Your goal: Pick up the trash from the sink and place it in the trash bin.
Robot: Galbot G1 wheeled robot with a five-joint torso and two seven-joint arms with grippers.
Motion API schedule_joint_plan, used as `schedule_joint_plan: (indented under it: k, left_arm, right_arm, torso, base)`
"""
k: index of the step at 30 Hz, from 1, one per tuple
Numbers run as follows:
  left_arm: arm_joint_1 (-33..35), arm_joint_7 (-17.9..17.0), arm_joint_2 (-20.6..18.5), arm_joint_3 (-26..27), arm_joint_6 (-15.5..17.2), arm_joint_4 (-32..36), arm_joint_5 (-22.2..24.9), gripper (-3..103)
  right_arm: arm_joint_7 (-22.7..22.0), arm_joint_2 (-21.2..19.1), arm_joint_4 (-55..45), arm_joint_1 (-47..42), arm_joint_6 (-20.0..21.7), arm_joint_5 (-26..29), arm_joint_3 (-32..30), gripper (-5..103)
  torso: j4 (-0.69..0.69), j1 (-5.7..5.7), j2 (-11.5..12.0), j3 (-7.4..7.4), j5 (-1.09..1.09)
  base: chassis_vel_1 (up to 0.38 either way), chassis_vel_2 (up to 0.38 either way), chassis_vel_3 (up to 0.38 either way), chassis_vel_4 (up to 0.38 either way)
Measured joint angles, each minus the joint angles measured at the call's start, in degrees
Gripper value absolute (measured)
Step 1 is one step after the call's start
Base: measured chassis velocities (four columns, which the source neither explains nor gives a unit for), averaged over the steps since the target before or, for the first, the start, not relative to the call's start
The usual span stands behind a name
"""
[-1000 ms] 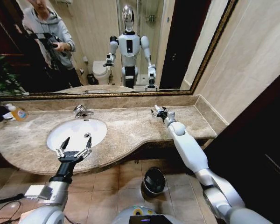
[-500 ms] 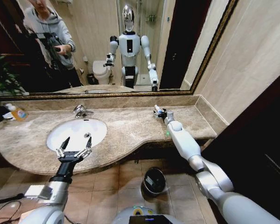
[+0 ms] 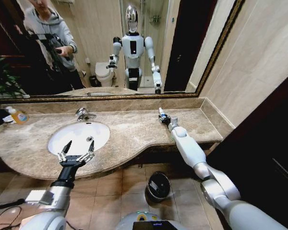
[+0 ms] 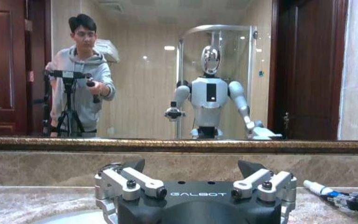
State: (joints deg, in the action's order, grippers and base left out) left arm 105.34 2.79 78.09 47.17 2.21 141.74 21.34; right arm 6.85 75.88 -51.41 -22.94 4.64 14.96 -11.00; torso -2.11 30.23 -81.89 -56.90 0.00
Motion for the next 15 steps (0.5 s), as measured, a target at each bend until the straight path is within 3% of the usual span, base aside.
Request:
schedule_joint_plan:
  k: [5,11,15]
  left_arm:
    - [0.0,0.0,0.0,0.0,0.0,0.0,0.0,100]
    - [0.0,0.0,0.0,0.0,0.0,0.0,0.0,100]
    - [0.0,0.0,0.0,0.0,0.0,0.0,0.0,100]
  right_arm:
    - [-0.4,0.0,-1.5,-0.6,0.5,-0.4,-0.1,31]
    - [-1.1,-0.8,-5.6,-2.5,1.9,-0.4,-0.4,31]
    - [-2.9,-2.4,-14.4,-6.3,4.9,1.6,-0.9,31]
  torso:
    - [0.0,0.0,0.0,0.0,0.0]
    - [0.0,0.0,0.0,0.0,0.0]
    - [0.0,0.0,0.0,0.0,0.01]
  base:
    - [0.0,0.0,0.0,0.0]
    - [0.0,0.0,0.0,0.0]
    - [0.0,0.0,0.0,0.0]
